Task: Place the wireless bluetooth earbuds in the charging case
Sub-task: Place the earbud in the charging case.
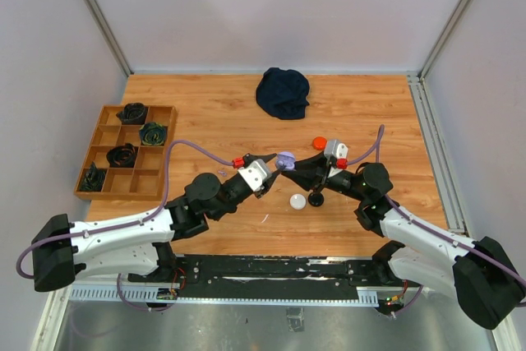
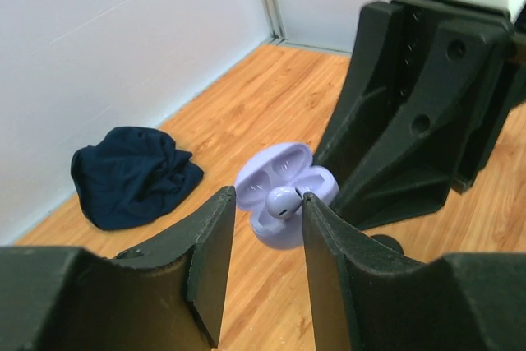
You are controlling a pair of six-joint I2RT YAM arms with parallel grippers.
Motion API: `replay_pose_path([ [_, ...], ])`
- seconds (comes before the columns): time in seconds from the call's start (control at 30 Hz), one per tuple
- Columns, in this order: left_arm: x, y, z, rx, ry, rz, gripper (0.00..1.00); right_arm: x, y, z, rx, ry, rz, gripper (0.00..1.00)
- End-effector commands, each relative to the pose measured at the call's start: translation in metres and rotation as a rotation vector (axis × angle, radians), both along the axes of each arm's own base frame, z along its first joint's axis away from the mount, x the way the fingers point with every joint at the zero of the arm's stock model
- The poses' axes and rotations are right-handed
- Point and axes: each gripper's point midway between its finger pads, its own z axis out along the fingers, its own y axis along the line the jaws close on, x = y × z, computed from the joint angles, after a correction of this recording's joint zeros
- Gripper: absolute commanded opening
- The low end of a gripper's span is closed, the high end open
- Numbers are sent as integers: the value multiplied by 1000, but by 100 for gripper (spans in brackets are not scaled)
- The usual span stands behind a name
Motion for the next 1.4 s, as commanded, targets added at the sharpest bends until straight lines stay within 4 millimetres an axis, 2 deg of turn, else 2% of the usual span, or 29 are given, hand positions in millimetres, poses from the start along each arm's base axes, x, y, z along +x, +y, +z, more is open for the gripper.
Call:
replay_pose_path([
  [0.0, 3, -2, 19, -60, 48, 26, 44, -13, 5, 13, 30, -62, 42, 6],
  [0.3, 5, -5, 8, -33, 113, 38, 47, -13, 4, 12, 30, -61, 40, 6],
  [0.53, 2, -8, 7, -32, 130, 20, 47, -13, 3, 11, 28, -63, 35, 6],
  [0.83, -2, -9, 12, -64, 195, 6, 57, -11, 2, 8, 26, -58, 18, 6],
  [1.17, 5, 14, 34, -184, 330, 135, 65, -4, -1, 1, 18, -49, -25, 6],
  [1.37, 13, 31, 24, -200, 389, 236, 68, -2, -3, -1, 14, -47, -47, 6],
])
